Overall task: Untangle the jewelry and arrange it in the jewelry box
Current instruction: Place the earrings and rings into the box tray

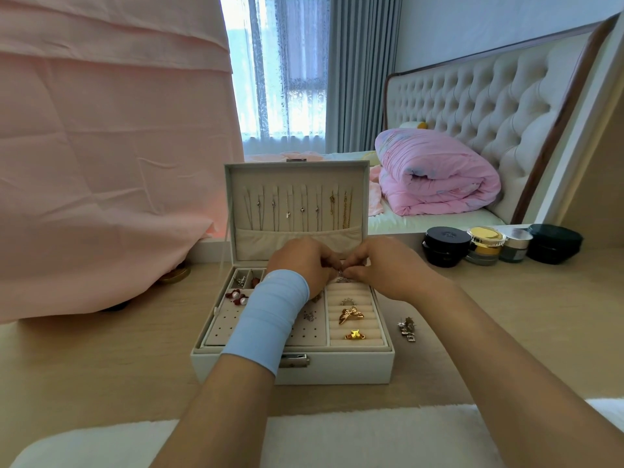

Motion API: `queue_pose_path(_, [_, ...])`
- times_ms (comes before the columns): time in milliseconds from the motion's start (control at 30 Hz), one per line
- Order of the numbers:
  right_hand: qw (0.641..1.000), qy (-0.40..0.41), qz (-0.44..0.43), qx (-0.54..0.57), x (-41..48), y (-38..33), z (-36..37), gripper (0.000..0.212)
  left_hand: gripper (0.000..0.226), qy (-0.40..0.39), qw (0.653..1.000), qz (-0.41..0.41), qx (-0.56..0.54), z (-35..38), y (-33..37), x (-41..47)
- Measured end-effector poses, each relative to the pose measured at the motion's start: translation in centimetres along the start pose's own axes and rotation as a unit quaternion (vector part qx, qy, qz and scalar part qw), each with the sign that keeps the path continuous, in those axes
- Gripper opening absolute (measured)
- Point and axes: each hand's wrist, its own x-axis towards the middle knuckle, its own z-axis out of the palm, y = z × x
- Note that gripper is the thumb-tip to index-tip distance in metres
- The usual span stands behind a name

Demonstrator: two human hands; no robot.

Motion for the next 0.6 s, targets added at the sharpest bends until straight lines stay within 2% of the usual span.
queue_pose_path(200, [0.999, -0.004, -0.005, -0.054, 0.15, -0.16, 0.35, 0.015, 0.017, -0.004, 0.999, 0.007, -0.038, -0.01, 0.16, -0.12])
queue_pose_path(400, [0.999, 0.004, 0.002, 0.032, 0.26, 0.21, 0.17, 0.011, 0.020, 0.016, 0.997, 0.025, -0.073, -0.16, 0.19, -0.17])
queue_pose_path(467, [1.000, 0.004, -0.005, 0.008, 0.19, 0.08, 0.27, 0.009, 0.023, 0.028, 0.996, 0.021, -0.078, -0.10, 0.01, -0.02])
queue_pose_path(600, [0.996, 0.010, -0.030, -0.080, 0.18, -0.53, 0.56, 0.018, 0.028, 0.031, 0.996, 0.017, -0.081, 0.04, -0.25, 0.20])
